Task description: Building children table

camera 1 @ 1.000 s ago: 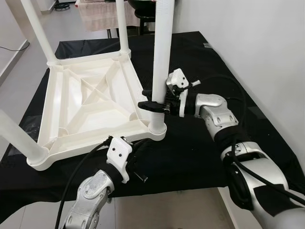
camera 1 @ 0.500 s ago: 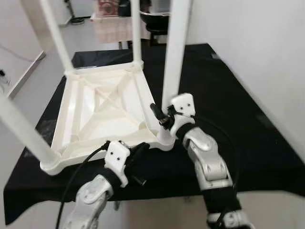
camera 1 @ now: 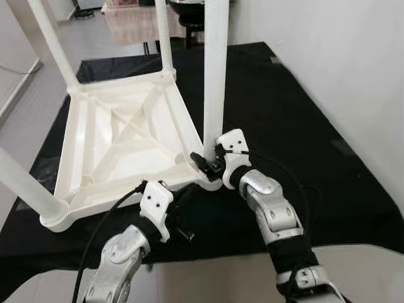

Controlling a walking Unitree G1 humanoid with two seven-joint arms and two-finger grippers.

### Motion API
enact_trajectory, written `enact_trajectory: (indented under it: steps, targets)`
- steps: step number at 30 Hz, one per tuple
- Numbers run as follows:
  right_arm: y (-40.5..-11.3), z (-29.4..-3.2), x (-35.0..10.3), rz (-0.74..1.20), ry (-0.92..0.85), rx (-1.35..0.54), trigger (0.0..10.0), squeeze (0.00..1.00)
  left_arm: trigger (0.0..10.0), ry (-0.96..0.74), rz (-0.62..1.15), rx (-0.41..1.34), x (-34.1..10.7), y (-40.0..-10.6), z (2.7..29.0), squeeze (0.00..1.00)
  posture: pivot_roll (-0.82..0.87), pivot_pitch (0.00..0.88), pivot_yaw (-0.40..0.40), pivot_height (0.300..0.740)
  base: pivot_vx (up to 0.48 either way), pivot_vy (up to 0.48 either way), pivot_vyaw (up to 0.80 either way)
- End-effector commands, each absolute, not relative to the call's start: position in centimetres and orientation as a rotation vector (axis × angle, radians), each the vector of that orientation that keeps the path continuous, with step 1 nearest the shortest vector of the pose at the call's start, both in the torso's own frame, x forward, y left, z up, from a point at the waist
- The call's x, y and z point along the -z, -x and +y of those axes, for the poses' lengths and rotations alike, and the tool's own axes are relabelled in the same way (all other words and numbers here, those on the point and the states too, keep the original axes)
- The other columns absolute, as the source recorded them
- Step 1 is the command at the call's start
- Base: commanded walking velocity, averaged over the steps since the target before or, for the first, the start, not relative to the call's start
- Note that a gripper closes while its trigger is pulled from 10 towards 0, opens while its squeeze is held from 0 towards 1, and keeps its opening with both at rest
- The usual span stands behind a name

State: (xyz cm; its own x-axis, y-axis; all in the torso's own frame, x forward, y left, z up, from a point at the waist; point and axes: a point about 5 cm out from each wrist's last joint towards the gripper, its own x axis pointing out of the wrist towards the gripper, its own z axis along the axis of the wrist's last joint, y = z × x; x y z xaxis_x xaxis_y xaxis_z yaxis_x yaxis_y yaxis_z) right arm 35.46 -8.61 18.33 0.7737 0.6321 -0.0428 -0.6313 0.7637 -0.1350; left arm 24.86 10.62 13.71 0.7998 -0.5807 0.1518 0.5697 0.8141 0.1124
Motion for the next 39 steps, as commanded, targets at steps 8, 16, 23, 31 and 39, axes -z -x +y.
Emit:
enact_trajectory:
  steps: [8, 16, 23, 31, 39]
  targets:
    - [-36.6, -8.1, -20.2, -0.067, 0.209, -1.087, 7.1, 0.0, 10.0, -0.066, -0.159, 0.613, -13.2, -24.7, 10.5, 0.0, 0.06, 0.103, -0.022, 0.74, 0.0, 0.0, 0.0]
    - [-37.8, -8.7, -21.0, -0.052, 0.208, -1.142, 0.0, 0.0, 10.0, -0.066, -0.157, 0.616, -13.1, -24.5, 10.4, 0.0, 0.07, 0.105, -0.024, 0.74, 0.0, 0.0, 0.0]
    - [-37.5, -9.7, -19.9, -0.05, 0.184, -1.144, 0.0, 0.0, 10.0, -0.065, -0.158, 0.616, -13.2, -24.5, 10.4, 0.0, 0.07, 0.109, -0.028, 0.74, 0.0, 0.0, 0.0]
    - [-35.3, -8.7, -14.3, 0.106, 0.114, -0.524, 0.0, 0.0, 10.0, -0.069, -0.157, 0.613, -13.2, -24.5, 10.6, 0.0, 0.07, 0.115, -0.013, 0.74, 0.0, 0.0, 0.0]
    - [-34.7, -5.1, -16.2, 0.016, 0.063, -0.517, 10.0, 0.0, 10.0, -0.063, -0.156, 0.619, -13.2, -24.8, 11.0, 0.0, 0.07, 0.09, -0.019, 0.74, 0.0, 0.0, 0.0]
